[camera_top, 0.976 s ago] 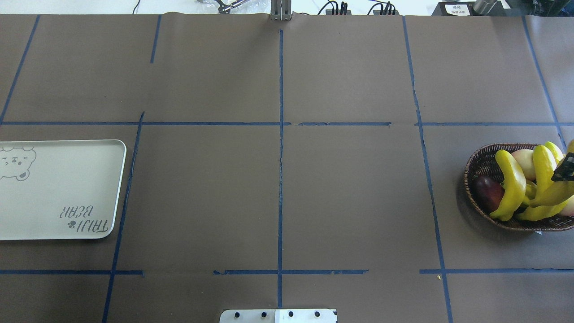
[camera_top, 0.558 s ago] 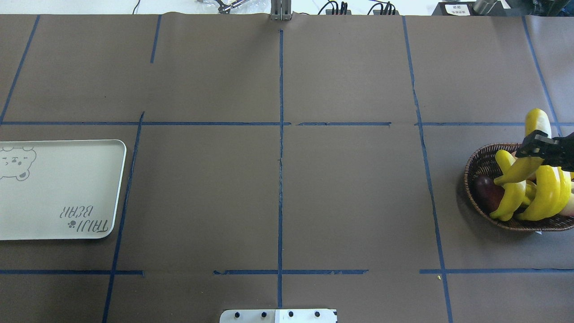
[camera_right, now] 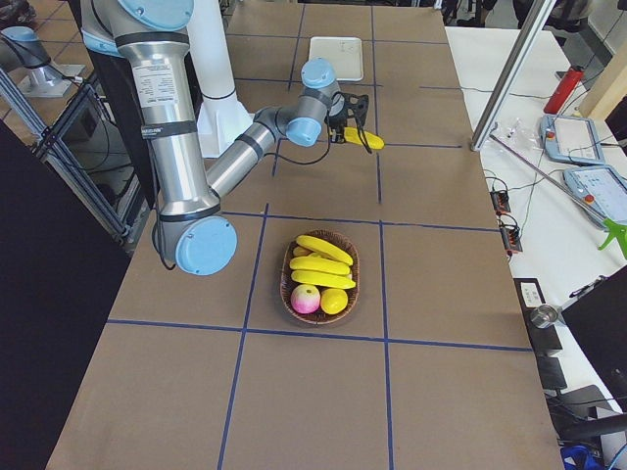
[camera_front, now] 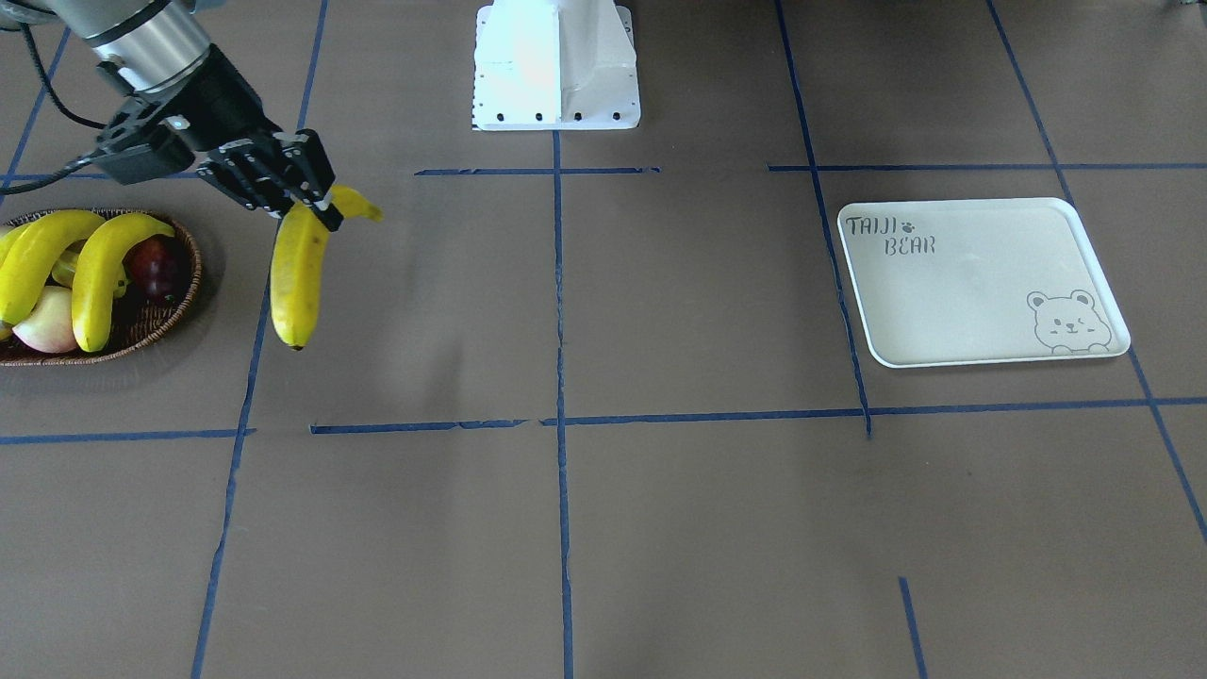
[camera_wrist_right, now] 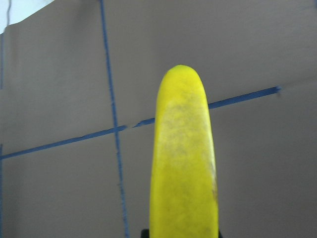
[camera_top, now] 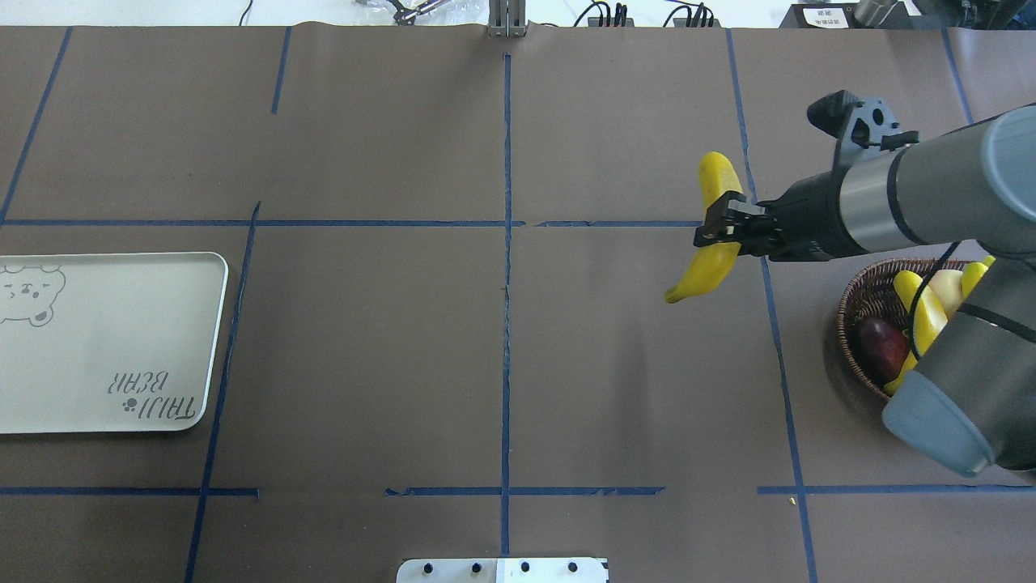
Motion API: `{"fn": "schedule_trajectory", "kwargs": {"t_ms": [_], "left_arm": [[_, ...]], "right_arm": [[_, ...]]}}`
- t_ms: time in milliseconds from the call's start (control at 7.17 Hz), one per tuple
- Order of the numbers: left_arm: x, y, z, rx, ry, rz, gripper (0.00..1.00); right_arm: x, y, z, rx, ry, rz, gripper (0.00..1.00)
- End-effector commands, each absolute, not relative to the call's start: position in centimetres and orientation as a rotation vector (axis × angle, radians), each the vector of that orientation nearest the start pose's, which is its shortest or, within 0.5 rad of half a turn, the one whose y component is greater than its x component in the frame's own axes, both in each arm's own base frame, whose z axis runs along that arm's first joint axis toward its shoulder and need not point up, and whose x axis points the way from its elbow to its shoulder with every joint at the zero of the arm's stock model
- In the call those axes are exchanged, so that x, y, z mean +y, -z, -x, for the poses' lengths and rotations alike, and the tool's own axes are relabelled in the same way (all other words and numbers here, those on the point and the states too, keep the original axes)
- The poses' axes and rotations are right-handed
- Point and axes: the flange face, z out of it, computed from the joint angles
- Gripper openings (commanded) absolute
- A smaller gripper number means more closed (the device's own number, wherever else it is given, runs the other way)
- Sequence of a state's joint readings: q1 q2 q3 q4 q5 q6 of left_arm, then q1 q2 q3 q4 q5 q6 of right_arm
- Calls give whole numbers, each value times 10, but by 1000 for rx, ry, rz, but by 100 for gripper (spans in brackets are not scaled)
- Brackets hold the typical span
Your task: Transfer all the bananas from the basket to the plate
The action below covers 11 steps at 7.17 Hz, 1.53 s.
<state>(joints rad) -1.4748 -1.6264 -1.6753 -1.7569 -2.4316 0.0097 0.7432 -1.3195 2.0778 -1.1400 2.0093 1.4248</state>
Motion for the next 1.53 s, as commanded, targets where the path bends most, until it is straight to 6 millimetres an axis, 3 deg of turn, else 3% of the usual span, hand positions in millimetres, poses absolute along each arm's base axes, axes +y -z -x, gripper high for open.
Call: {"fn": "schedule_trajectory", "kwargs": {"t_ms": [0, 139, 279, 418, 697, 836, 1115, 1394], "left_arm": [[-566, -472, -100, 981, -249, -236, 100], [-562, -443, -158, 1019, -273, -203, 100], [-568, -392, -212, 1072, -275, -193, 100], [-581, -337, -239, 1117, -175, -146, 100], [-573, -262, -278, 1208, -40, -67, 100], [-556, -240, -305, 1276, -5, -39, 100], [-541, -197, -333, 1344, 23, 11, 100], [-530, -168, -356, 1363, 83, 58, 100]], "right_arm": [[-401, -209, 381, -1413, -201, -164, 2], [-392, -201, 422, -1498, -252, -192, 2], [-396, -192, 454, -1516, -270, -228, 3], [-404, -173, 468, -1532, -265, -232, 4], [-400, -159, 476, -1553, -252, -229, 5], [-398, -156, 477, -1560, -247, -228, 5], [-394, -149, 479, -1572, -240, -225, 5], [-386, -140, 485, -1589, -235, -209, 5]]}}
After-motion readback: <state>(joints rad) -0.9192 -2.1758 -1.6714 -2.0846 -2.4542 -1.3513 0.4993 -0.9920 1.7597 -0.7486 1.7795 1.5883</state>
